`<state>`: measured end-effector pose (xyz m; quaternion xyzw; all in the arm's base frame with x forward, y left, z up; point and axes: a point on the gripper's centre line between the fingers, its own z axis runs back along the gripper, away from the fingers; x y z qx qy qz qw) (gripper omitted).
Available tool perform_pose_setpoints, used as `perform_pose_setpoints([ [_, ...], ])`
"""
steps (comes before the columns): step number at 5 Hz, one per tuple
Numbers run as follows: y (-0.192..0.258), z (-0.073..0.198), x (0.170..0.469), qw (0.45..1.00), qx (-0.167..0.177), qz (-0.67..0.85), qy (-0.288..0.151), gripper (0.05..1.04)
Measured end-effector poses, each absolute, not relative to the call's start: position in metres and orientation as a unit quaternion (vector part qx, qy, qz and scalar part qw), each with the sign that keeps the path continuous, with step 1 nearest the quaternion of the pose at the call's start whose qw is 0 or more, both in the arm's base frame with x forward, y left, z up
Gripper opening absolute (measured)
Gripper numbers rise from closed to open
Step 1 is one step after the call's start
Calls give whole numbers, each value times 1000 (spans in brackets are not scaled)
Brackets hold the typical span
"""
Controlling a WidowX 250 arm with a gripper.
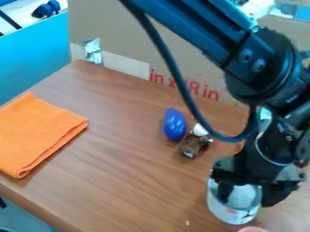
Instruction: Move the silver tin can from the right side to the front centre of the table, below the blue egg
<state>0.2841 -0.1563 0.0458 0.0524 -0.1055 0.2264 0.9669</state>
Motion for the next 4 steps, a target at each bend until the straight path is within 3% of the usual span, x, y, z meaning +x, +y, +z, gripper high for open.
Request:
perform_pose_setpoints([
  [3,-68,45,248,954,99,279,-49,1003],
  [4,-33,63,243,951,94,292,-41,1003],
])
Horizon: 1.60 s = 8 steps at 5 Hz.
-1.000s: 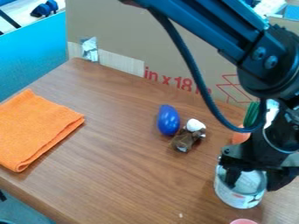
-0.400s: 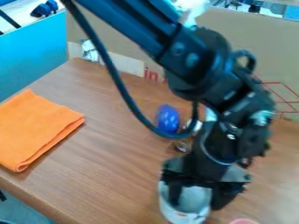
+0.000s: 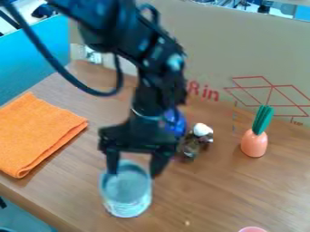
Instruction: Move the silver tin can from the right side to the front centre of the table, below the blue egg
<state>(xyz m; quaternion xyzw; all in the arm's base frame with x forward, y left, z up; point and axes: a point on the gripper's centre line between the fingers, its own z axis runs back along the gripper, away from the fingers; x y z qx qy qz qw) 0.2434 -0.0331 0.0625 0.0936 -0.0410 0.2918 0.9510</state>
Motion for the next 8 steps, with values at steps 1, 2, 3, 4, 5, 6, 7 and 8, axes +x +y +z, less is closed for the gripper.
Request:
perform_pose_setpoints([
  [1,-24,80,235,953,88,288,-39,1002],
  [2,-26,86,235,956,73,280,-47,1003],
  [3,-26,96,239,985,16,173,-23,1003],
  [4,-14,125,241,998,9,55,17,1002],
  [5,-2,136,235,995,43,-60,70,1002],
  [6,10,141,232,989,69,-105,76,1002],
  [7,30,147,231,992,94,-60,65,1002],
  [8,56,138,229,996,81,-20,41,1002],
])
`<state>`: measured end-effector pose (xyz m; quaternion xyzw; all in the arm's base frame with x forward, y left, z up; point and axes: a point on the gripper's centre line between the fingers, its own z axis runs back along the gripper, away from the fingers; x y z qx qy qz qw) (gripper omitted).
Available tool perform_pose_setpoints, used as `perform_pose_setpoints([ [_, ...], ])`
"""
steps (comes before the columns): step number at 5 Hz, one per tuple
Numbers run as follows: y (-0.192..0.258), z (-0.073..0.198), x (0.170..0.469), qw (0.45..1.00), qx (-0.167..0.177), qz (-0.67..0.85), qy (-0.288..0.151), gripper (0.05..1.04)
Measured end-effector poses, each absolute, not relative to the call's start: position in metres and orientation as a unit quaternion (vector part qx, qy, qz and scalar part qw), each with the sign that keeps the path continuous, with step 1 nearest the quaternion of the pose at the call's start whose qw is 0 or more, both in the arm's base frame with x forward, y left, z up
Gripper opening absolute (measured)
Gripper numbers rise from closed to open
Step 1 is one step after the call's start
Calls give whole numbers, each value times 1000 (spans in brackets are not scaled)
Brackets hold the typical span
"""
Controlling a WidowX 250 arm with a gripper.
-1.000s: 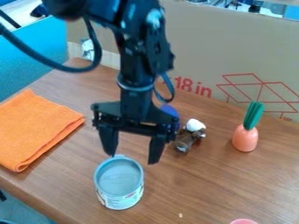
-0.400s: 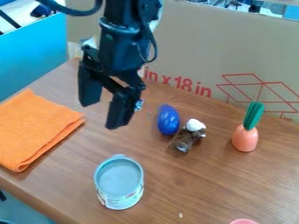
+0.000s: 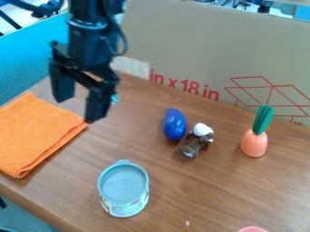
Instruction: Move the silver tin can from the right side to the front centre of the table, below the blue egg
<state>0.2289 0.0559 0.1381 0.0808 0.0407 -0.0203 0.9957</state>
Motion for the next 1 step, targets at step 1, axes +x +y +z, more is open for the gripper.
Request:
perform_pose_setpoints([
  [1,79,126,226,998,51,30,15,1002],
])
